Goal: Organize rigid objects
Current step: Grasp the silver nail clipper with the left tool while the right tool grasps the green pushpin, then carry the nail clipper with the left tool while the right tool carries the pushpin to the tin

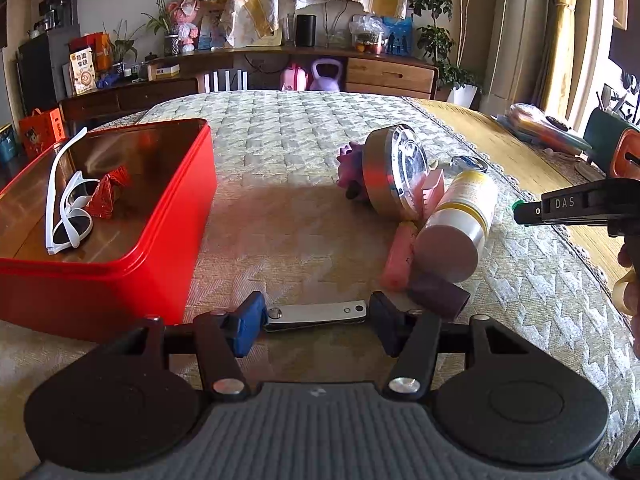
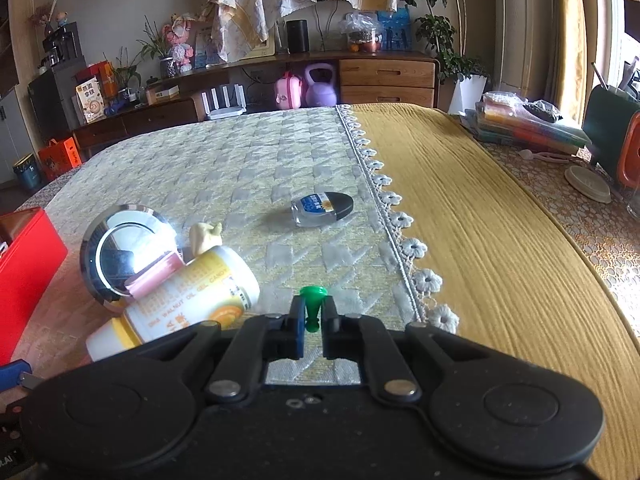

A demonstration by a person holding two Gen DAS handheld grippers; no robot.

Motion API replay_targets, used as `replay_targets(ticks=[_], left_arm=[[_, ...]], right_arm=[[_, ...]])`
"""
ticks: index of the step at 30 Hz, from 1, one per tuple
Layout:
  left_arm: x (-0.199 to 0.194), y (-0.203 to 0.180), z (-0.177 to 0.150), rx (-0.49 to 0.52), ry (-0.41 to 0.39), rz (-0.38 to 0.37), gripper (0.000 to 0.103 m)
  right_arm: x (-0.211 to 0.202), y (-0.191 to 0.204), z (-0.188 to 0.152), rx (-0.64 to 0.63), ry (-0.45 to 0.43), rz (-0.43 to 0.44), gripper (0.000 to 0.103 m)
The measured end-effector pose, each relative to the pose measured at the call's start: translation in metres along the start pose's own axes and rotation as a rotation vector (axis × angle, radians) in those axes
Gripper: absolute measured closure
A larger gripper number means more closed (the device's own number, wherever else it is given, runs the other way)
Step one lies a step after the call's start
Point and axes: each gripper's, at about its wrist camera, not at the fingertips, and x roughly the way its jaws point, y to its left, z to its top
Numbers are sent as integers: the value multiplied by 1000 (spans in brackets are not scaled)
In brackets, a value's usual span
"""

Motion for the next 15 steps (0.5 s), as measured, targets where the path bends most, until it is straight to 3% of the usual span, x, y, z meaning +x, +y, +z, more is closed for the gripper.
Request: replay_targets(ticks=[15], left_arm=[[-32,1,3,-17,-14,-48,46]], right_arm=[[-70,24,-8,-9,-26,105,96]])
